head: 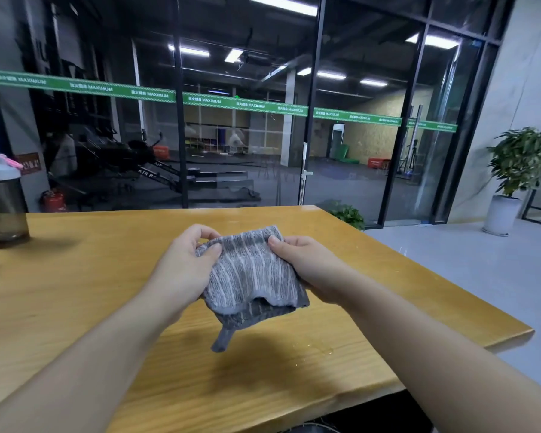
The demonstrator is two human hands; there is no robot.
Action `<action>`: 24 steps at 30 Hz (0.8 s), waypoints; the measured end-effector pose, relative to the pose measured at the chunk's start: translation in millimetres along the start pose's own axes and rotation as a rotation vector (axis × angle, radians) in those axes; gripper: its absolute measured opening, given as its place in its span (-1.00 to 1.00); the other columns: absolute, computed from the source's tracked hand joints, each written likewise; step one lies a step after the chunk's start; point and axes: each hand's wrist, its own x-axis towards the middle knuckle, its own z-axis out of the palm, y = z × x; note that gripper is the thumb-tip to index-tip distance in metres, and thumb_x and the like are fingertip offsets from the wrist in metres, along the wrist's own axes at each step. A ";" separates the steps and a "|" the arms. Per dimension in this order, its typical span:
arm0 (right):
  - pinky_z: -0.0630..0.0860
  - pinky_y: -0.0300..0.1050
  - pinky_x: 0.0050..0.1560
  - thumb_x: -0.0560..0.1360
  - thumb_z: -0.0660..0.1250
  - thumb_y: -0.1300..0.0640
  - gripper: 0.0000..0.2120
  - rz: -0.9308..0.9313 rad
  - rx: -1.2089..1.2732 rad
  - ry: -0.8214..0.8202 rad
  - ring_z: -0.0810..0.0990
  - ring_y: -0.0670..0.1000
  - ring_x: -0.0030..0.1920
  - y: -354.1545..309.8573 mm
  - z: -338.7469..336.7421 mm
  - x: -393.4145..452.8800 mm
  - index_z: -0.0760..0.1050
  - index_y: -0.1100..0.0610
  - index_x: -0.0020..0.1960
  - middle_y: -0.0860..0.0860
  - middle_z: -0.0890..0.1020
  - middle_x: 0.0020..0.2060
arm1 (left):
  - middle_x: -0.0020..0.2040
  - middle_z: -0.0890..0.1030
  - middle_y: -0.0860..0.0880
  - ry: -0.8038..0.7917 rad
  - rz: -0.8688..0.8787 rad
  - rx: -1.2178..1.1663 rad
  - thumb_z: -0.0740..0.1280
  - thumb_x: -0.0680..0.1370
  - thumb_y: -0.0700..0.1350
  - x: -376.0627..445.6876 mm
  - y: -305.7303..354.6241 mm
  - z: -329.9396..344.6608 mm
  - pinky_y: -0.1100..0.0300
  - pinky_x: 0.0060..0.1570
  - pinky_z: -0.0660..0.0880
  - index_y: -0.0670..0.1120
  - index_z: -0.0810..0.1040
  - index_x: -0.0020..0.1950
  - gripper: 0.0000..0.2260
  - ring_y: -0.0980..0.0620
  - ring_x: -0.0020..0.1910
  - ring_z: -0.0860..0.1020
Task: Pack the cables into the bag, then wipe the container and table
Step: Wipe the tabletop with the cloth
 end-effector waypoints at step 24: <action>0.63 0.03 -0.19 0.51 0.21 0.34 -0.89 0.112 0.349 -0.039 0.65 0.10 -0.28 -12.7 56.8 25.7 0.44 0.25 -0.18 0.16 0.62 -0.23 | -0.02 0.57 0.04 0.137 0.079 0.023 0.22 0.58 -0.18 6.2 -32.6 -55.2 0.06 -0.37 0.52 0.01 0.49 -0.03 -0.89 -0.01 -0.31 0.56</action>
